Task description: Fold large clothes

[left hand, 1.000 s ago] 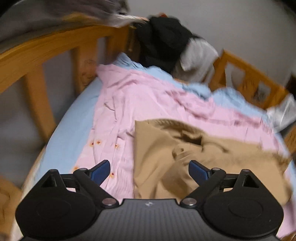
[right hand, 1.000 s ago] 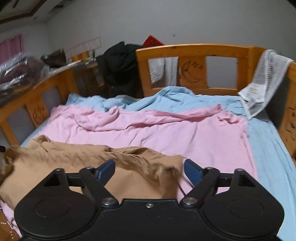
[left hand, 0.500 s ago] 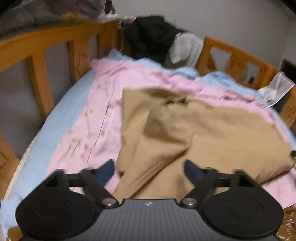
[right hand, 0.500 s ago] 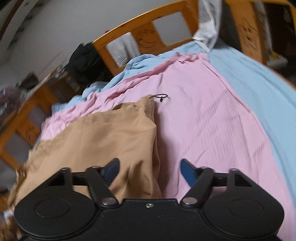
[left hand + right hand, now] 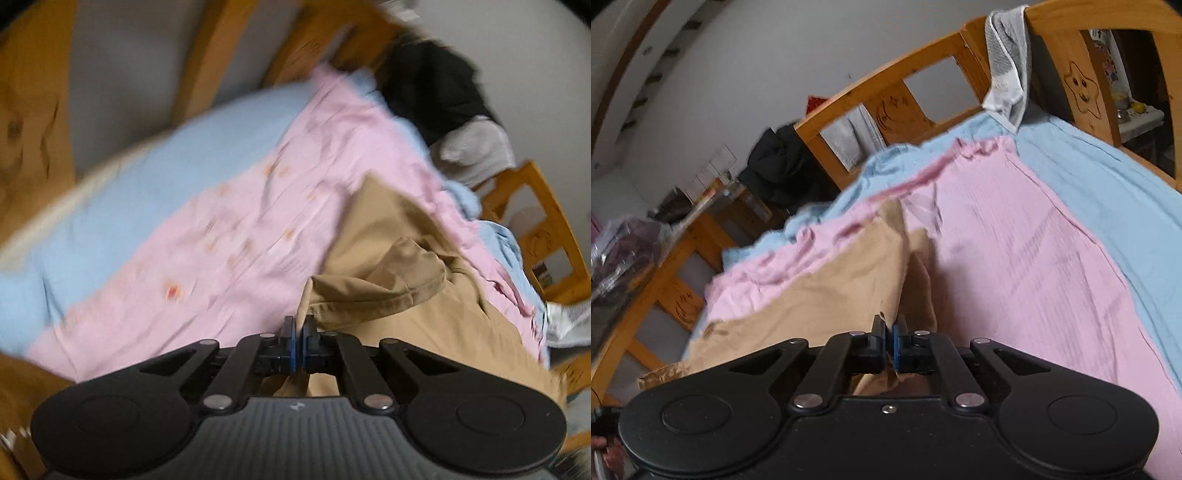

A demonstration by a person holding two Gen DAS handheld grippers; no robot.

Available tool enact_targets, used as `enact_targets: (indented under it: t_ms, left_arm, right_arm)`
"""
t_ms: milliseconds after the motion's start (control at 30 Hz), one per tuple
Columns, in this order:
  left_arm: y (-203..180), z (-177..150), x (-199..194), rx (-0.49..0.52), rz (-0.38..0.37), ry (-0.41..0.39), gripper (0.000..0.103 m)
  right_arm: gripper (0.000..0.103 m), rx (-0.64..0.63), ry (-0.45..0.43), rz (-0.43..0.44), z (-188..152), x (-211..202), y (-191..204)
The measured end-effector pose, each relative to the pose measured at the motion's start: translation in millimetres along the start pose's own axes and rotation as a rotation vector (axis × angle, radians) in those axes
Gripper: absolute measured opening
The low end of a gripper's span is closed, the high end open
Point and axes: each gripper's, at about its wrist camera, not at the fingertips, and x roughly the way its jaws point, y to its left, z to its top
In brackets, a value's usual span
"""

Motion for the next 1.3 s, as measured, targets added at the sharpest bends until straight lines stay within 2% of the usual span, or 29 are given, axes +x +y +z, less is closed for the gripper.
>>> enact_targets:
  t_ms: [33, 100, 167, 200, 233, 267, 300, 367, 400, 433, 467, 533, 567, 600, 633, 733, 800, 900, 967, 1000, 1033, 1067, 1100, 1133, 1167, 1200, 1300]
  left_arm:
    - [5, 1, 6, -0.012, -0.007, 0.028, 0.005]
    - [5, -4, 3, 0.009, -0.021, 0.014, 0.01]
    - [3, -12, -7, 0.053, -0.036, -0.017, 0.026]
    - [2, -16, -13, 0.082, -0.031, -0.033, 0.038]
    - [0, -20, -17, 0.117, -0.02, -0.049, 0.045]
    - [0, -23, -20, 0.149, -0.015, -0.054, 0.045]
    - [0, -26, -21, 0.166, -0.02, -0.043, 0.044]
    - [3, -31, -23, 0.149, -0.043, -0.03, 0.04]
    - [7, -34, -23, 0.134, -0.061, -0.029, 0.025]
    - [9, -37, -24, 0.123, -0.07, -0.025, 0.018]
    - [10, -38, -24, 0.12, -0.074, -0.025, 0.016]
    - [13, -39, -24, 0.112, -0.092, -0.033, 0.01]
    - [11, -38, -27, 0.116, -0.091, -0.041, 0.009]
    - [10, -37, -29, 0.119, -0.089, -0.053, 0.008]
    - [7, -34, -34, 0.114, -0.089, -0.068, 0.008]
    - [2, -24, -48, 0.077, -0.093, -0.056, 0.008]
    - [-2, -24, -38, 0.129, -0.038, -0.027, 0.008]
    - [-1, -31, -15, 0.149, 0.018, 0.0, 0.01]
    - [-6, -34, -21, 0.162, 0.037, -0.04, 0.014]
    - [-12, -36, -27, 0.184, 0.074, -0.069, 0.023]
    - [-20, -37, -34, 0.218, 0.122, -0.105, 0.041]
    - [-26, -39, -40, 0.246, 0.15, -0.143, 0.053]
    - [-35, -42, -48, 0.28, 0.172, -0.202, 0.071]
    - [-45, -45, -56, 0.313, 0.186, -0.274, 0.076]
    - [-55, -47, -60, 0.346, 0.186, -0.328, 0.076]
    - [-69, -50, -60, 0.392, 0.17, -0.361, 0.076]
    - [-114, -55, -40, 0.499, 0.12, -0.408, 0.078]
  right_arm:
    - [0.002, -0.01, 0.031, -0.026, -6, 5, -5]
    - [0.002, 0.027, 0.084, -0.065, -18, 16, -19]
    - [0.003, 0.047, 0.094, -0.074, -24, 18, -25]
    - [0.003, 0.04, 0.089, -0.071, -26, 16, -24]
    - [0.006, 0.021, 0.087, -0.065, -26, 14, -21]
    - [0.009, 0.004, 0.094, -0.063, -24, 14, -20]
    - [0.017, -0.005, 0.104, -0.064, -22, 15, -21]
    - [0.023, 0.009, 0.109, -0.058, -18, 14, -25]
    - [0.025, 0.026, 0.101, -0.053, -16, 13, -29]
    - [0.026, 0.048, 0.09, -0.052, -14, 11, -33]
    - [0.026, 0.065, 0.089, -0.052, -13, 12, -35]
    - [0.024, 0.078, 0.104, -0.052, -14, 16, -36]
    - [0.018, 0.08, 0.115, -0.054, -16, 19, -36]
    - [0.008, 0.087, 0.123, -0.05, -17, 21, -37]
    - [0.005, 0.095, 0.126, -0.047, -18, 21, -36]
    - [0.004, 0.087, 0.083, -0.037, -12, 6, -29]
    - [0.004, 0.047, 0.077, -0.043, -10, -1, -21]
    - [0.005, -0.05, 0.144, -0.086, -18, 14, -20]
    - [0.013, -0.112, 0.166, -0.128, -23, 21, -17]
    - [0.019, -0.139, 0.145, -0.15, -24, 18, -12]
    - [0.026, -0.169, 0.123, -0.175, -24, 14, -6]
    - [0.027, -0.207, 0.09, -0.2, -22, 9, 1]
    - [0.029, -0.257, 0.047, -0.215, -20, 5, 11]
    - [0.035, -0.307, 0.011, -0.221, -18, 4, 21]
    - [0.039, -0.363, -0.03, -0.222, -16, 5, 34]
    - [0.047, -0.429, -0.08, -0.211, -14, 8, 51]
    - [0.056, -0.561, -0.165, -0.117, -10, 38, 100]
